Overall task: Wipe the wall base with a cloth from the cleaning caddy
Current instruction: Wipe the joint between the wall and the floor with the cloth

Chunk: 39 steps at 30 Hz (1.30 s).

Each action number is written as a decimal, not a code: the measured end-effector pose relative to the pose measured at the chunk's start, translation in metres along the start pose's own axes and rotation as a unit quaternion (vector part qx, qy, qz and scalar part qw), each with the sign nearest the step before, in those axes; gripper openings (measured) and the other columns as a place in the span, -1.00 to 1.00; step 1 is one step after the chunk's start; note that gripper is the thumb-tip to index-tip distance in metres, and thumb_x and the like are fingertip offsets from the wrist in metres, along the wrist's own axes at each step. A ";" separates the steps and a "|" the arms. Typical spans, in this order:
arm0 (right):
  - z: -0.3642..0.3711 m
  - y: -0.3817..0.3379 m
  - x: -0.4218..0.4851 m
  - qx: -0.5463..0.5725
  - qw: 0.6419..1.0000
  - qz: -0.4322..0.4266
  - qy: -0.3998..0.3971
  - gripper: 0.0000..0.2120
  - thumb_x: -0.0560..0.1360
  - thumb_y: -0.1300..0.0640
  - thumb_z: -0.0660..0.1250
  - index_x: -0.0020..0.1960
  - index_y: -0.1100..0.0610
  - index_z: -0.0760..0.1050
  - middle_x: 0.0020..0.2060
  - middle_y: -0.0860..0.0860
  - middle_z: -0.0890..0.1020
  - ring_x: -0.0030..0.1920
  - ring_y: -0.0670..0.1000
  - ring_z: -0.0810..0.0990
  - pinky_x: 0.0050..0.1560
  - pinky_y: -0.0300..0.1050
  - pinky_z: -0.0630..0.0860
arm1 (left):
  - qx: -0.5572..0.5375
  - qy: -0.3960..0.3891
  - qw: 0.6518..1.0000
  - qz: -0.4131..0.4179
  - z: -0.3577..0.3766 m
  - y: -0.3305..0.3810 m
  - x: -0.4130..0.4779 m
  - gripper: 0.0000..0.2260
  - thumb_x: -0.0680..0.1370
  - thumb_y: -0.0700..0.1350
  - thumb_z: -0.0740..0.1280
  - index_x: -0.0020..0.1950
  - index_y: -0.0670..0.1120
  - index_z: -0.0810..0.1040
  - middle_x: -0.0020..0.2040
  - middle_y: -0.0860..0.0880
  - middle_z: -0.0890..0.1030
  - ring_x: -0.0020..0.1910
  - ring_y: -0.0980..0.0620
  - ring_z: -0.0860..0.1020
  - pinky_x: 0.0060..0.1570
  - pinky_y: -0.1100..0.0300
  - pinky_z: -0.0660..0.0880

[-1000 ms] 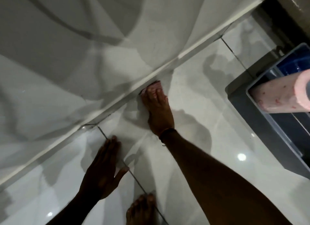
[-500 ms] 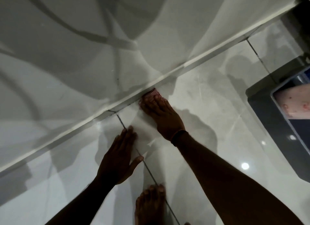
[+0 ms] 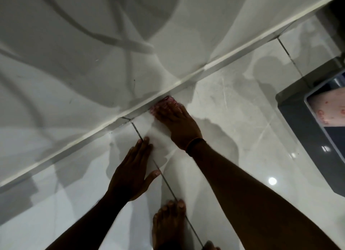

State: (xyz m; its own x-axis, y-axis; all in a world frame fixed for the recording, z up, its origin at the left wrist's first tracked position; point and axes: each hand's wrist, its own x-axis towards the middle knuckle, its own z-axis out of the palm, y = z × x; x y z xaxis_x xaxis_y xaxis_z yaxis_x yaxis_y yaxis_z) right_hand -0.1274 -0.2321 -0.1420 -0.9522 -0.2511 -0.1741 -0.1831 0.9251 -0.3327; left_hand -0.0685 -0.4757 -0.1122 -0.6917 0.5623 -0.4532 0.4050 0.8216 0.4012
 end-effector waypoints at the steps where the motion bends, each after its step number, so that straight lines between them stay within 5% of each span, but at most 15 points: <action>1: -0.002 -0.004 -0.001 0.006 0.999 0.028 -0.016 -0.24 0.52 0.34 0.13 0.67 -0.06 0.14 0.67 -0.03 0.22 0.69 0.18 0.07 0.69 0.24 0.03 | 0.002 0.003 1.000 0.003 0.000 -0.001 0.000 -0.21 0.64 0.41 -0.02 0.69 -0.10 0.09 0.74 -0.06 0.00 0.71 -0.04 -0.05 0.62 -0.11 0.20; 3: -0.003 -0.028 0.000 0.023 0.999 0.043 -0.019 -0.28 0.53 0.24 -0.02 0.68 -0.05 0.10 0.68 0.00 0.17 0.70 0.20 0.02 0.69 0.26 0.02 | 0.006 0.005 1.000 0.006 0.002 0.001 0.000 -0.22 0.64 0.40 -0.01 0.69 -0.10 0.07 0.73 -0.08 0.00 0.71 -0.07 -0.03 0.62 -0.13 0.21; 7: 0.004 -0.057 0.001 0.058 0.995 -0.075 -0.039 -0.37 0.58 0.06 -0.11 0.66 -0.08 0.18 0.66 -0.05 0.25 0.69 0.13 0.12 0.69 0.21 0.01 | 0.010 0.008 1.000 -0.007 0.005 0.006 0.000 -0.20 0.64 0.42 -0.05 0.69 -0.11 -0.01 0.71 -0.14 0.03 0.70 -0.15 0.01 0.60 -0.20 0.23; 10: -0.003 -0.017 0.005 0.031 0.994 -0.101 0.004 -0.29 0.53 0.31 0.02 0.62 -0.12 0.26 0.62 -0.06 0.33 0.66 0.11 0.20 0.67 0.22 0.09 | 0.010 0.010 1.000 -0.003 0.007 0.003 -0.001 -0.20 0.64 0.40 -0.03 0.69 -0.12 0.06 0.73 -0.11 0.02 0.70 -0.13 0.01 0.60 -0.19 0.22; 13: -0.025 0.056 0.006 0.091 0.988 -0.030 0.121 -0.51 0.66 0.35 0.15 0.46 -0.04 0.51 0.44 -0.02 0.56 0.52 -0.01 0.45 0.61 0.10 0.30 | 0.021 0.011 1.000 0.005 0.009 -0.001 -0.001 -0.22 0.65 0.38 -0.02 0.70 -0.12 0.06 0.74 -0.06 -0.02 0.71 -0.08 -0.03 0.61 -0.15 0.20; 15: -0.045 0.129 -0.001 0.090 0.980 0.098 0.146 -0.56 0.63 0.32 0.20 0.45 0.07 0.52 0.49 -0.05 0.49 0.60 -0.11 0.31 0.63 -0.09 0.21 | 0.017 0.014 1.000 0.006 0.010 0.000 -0.002 -0.23 0.65 0.38 -0.02 0.70 -0.11 0.04 0.74 -0.05 -0.04 0.71 -0.08 -0.04 0.61 -0.12 0.17; 17: -0.075 0.197 -0.003 0.020 0.969 0.204 0.137 -0.34 0.51 0.32 0.19 0.60 0.06 0.31 0.65 0.13 0.25 0.70 0.15 0.06 0.70 0.11 0.03 | 0.010 0.022 1.000 0.006 0.011 0.002 -0.002 -0.24 0.65 0.36 0.00 0.70 -0.09 0.03 0.74 -0.06 -0.03 0.71 -0.09 -0.04 0.59 -0.09 0.13; 21: -0.097 0.239 0.012 0.043 0.937 0.331 0.098 -0.32 0.54 0.14 0.11 0.66 0.14 0.16 0.67 0.26 0.13 0.66 0.38 0.07 0.64 0.36 0.09 | 0.019 0.033 0.999 0.009 0.011 0.003 -0.003 -0.24 0.64 0.34 0.06 0.70 -0.10 0.06 0.74 -0.09 0.01 0.71 -0.10 -0.01 0.56 -0.11 0.20; 26: -0.037 0.120 -0.002 0.074 0.944 0.235 0.219 -0.45 0.66 0.11 0.17 0.64 0.14 0.24 0.66 0.23 0.19 0.68 0.28 0.08 0.67 0.22 0.08 | 0.053 0.053 0.997 0.033 0.009 0.004 -0.002 -0.24 0.63 0.30 0.13 0.66 -0.18 0.17 0.72 -0.16 0.09 0.69 -0.19 0.11 0.51 -0.19 0.33; 29: -0.015 0.049 -0.015 0.046 0.991 0.022 0.126 -0.45 0.68 0.12 0.13 0.66 0.01 0.19 0.67 0.14 0.21 0.69 0.21 0.07 0.68 0.18 0.05 | 0.087 0.057 0.994 0.044 0.010 0.006 0.004 -0.23 0.64 0.29 0.12 0.66 -0.22 0.15 0.71 -0.21 0.10 0.67 -0.25 0.12 0.52 -0.24 0.30; 32: -0.019 0.070 -0.014 0.009 0.990 -0.122 0.067 -0.45 0.69 0.15 0.16 0.65 -0.05 0.20 0.66 0.05 0.25 0.69 0.16 0.12 0.66 0.18 0.09 | 0.097 0.063 0.993 0.027 0.015 0.008 0.019 -0.22 0.64 0.29 0.09 0.66 -0.24 0.12 0.71 -0.23 0.07 0.68 -0.28 0.08 0.56 -0.25 0.20; 35: -0.040 0.141 -0.005 0.031 0.992 -0.055 0.111 -0.54 0.70 0.11 0.12 0.59 -0.02 0.36 0.59 0.10 0.40 0.64 0.20 0.25 0.62 0.20 0.21 | 0.105 0.032 0.994 0.017 0.020 0.001 0.032 -0.26 0.66 0.31 -0.02 0.63 -0.20 0.25 0.72 -0.23 0.01 0.69 -0.28 -0.01 0.60 -0.26 0.13; 37: -0.056 0.192 -0.009 0.007 0.993 0.046 0.107 -0.42 0.62 0.16 0.13 0.63 -0.08 0.25 0.65 0.10 0.28 0.68 0.19 0.13 0.64 0.23 0.17 | 0.126 0.026 0.991 0.032 0.020 -0.003 0.037 -0.31 0.68 0.29 -0.05 0.58 -0.17 0.37 0.71 -0.27 0.03 0.69 -0.30 -0.01 0.61 -0.27 0.12; 39: -0.069 0.242 -0.013 -0.011 0.984 0.137 0.112 -0.30 0.52 0.27 0.14 0.65 0.00 0.22 0.66 0.15 0.22 0.69 0.23 0.05 0.64 0.31 0.14 | 0.131 0.052 0.989 0.043 0.020 -0.003 0.040 -0.29 0.69 0.28 -0.02 0.60 -0.26 0.30 0.68 -0.32 0.11 0.67 -0.35 0.07 0.59 -0.27 0.15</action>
State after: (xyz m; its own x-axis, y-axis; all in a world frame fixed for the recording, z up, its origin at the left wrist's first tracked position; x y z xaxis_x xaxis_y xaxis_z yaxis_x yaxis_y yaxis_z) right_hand -0.1766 0.0143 -0.1562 -0.9962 0.0755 -0.0445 0.0850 0.9558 -0.2813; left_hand -0.0860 -0.4538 -0.1475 -0.7000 0.6296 -0.3371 0.5968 0.7750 0.2081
